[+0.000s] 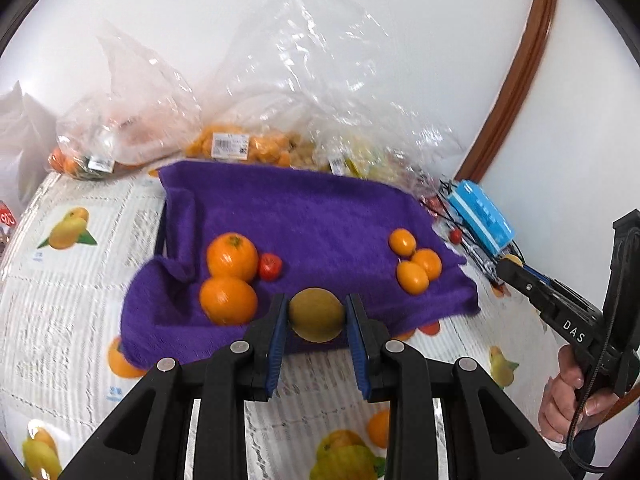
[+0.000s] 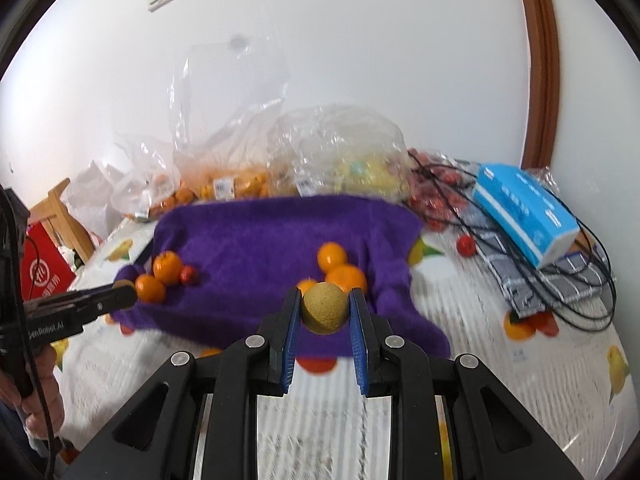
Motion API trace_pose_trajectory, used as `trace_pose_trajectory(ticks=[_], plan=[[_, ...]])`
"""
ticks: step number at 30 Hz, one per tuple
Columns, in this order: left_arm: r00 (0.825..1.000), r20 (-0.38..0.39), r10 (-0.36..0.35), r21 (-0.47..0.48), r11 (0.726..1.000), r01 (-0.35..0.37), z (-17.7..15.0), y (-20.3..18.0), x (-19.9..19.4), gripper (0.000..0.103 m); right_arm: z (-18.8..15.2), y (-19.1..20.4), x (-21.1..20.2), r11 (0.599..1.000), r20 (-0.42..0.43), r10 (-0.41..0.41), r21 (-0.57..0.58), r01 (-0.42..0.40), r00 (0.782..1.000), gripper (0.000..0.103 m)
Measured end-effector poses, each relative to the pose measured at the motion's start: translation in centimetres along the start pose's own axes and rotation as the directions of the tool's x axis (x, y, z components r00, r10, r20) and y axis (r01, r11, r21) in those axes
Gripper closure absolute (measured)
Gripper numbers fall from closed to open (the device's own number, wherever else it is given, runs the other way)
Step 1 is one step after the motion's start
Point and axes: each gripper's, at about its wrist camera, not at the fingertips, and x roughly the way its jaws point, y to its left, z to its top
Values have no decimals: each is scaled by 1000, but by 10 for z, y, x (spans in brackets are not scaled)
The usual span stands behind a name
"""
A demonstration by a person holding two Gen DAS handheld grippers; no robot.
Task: Organize fruits
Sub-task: 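Lower the yellow-brown fruit onto the towel and open the right tool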
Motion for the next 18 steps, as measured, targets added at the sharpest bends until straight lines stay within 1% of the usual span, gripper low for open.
trace_pose_trajectory(ticks=[9, 13, 18], plan=[[998, 43, 47, -22, 999, -46, 23, 5, 8, 76, 27, 18, 16, 999, 24, 31, -30, -30, 999, 79], [996, 52, 69, -37, 997, -67, 32, 8, 22, 76, 32, 19, 32, 999, 10, 44, -24, -44, 999, 79], [996, 54, 74, -72, 995, -70, 38, 15, 38, 75, 42, 22, 56, 998, -15, 51, -37, -52, 999, 79]])
